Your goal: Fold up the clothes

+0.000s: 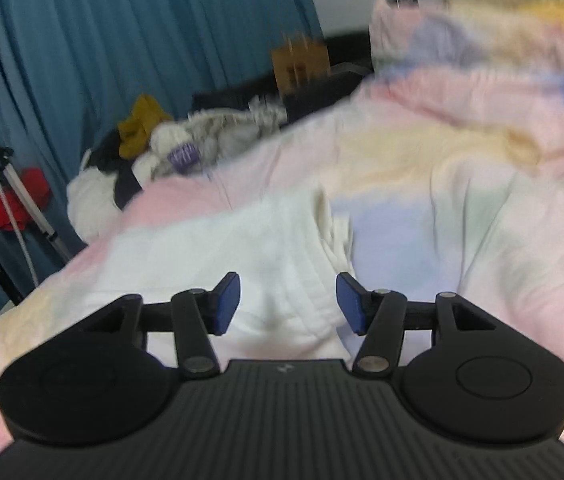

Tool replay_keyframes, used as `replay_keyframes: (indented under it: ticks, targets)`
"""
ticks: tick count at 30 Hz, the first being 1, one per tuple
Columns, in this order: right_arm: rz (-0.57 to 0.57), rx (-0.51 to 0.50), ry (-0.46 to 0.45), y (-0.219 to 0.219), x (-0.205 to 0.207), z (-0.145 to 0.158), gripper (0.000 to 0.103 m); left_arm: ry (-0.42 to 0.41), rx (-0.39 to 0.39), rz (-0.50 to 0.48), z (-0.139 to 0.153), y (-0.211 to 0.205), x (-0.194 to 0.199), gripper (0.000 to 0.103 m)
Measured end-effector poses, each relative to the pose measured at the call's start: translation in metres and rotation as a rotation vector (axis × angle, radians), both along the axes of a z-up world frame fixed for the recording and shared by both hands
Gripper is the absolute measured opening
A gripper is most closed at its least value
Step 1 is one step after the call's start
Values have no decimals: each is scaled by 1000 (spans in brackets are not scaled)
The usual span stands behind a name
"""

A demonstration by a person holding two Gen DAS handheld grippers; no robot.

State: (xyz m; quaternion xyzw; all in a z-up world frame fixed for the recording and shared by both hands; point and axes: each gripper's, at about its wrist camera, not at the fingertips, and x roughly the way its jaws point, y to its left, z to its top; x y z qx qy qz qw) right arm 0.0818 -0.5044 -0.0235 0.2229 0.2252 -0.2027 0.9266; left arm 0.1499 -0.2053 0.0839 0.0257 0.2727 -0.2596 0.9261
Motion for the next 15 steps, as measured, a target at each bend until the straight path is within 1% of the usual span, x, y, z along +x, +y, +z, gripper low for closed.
replay_keyframes:
  ticks: [3, 4, 5, 6, 7, 10, 13, 14, 15]
  targets:
    - [29, -57, -43, 24, -21, 24, 57, -53, -12, -35, 23, 17, -36, 103]
    - [40, -78, -55, 32, -26, 31, 59, -63, -8, -45, 29, 22, -46, 103]
    - [50, -97, -68, 41, -33, 37, 63, -73, -2, -52, 35, 27, -57, 103]
    - [61, -114, -81, 50, -41, 42, 64, -86, 1, -55, 40, 32, -66, 103]
    - [72, -130, -92, 58, -48, 46, 65, -98, 0, -55, 43, 37, -75, 103]
    - [96, -167, -121, 79, -67, 52, 78, -118, -9, -54, 51, 53, -99, 103]
    - [116, -191, -137, 100, -83, 53, 78, -139, -7, -41, 51, 63, -118, 103]
    - [121, -193, -144, 104, -86, 52, 88, -143, -7, -38, 49, 66, -124, 103]
    - [125, -194, -152, 108, -89, 50, 93, -144, -6, -40, 47, 68, -128, 103]
